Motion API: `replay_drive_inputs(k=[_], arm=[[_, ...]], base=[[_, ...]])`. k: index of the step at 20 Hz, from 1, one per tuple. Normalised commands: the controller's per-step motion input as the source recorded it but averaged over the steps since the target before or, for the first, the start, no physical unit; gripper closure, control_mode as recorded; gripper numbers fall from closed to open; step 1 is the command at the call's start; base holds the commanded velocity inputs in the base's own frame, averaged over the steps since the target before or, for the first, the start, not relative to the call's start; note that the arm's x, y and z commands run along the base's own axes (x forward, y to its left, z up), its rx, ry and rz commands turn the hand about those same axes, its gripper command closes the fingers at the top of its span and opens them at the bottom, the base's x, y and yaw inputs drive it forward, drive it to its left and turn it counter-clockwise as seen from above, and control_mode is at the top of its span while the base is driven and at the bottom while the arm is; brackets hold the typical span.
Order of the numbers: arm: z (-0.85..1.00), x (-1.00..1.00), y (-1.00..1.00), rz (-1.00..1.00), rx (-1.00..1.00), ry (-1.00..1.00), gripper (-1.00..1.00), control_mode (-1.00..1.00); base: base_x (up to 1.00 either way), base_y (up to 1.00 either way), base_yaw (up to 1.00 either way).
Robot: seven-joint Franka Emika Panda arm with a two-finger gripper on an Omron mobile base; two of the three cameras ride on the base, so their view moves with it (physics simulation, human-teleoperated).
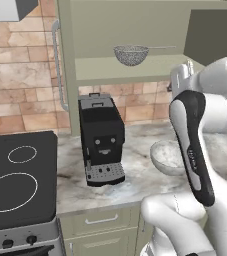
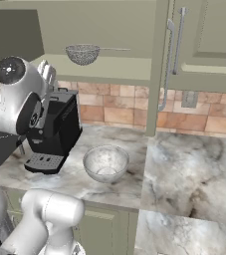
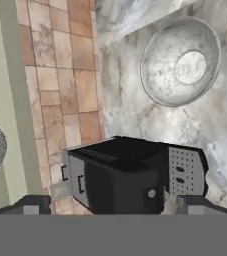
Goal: Open the cabinet and setup a tea strainer by placing it in the bowl upright.
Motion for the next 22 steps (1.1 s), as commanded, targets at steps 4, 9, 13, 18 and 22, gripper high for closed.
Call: replay_drive_inputs(k=[4,9,13,18,22], arm=[[0.42,0.69,-0.21,-0.32,-0.43,0.0,-1.0,-1.0],[0.47,0.59,-0.34,-0.1,-0.3,-0.16,-1.0,-1.0],[0.19,0.19,-0.73,0.03,-0.27,-0.14,-1.0,-1.0],[0.01,0.32,-0.65,0.06,-0.25,-0.01,-1.0,-1.0],[0.0,0.08,-0.44,0.14,-0.1,-0.04,-1.0,-1.0]], base=[[0.0,0.0,0.0],[0.0,0.0,0.0],[0.0,0.0,0.0],[0.0,0.0,0.0],[0.0,0.0,0.0]])
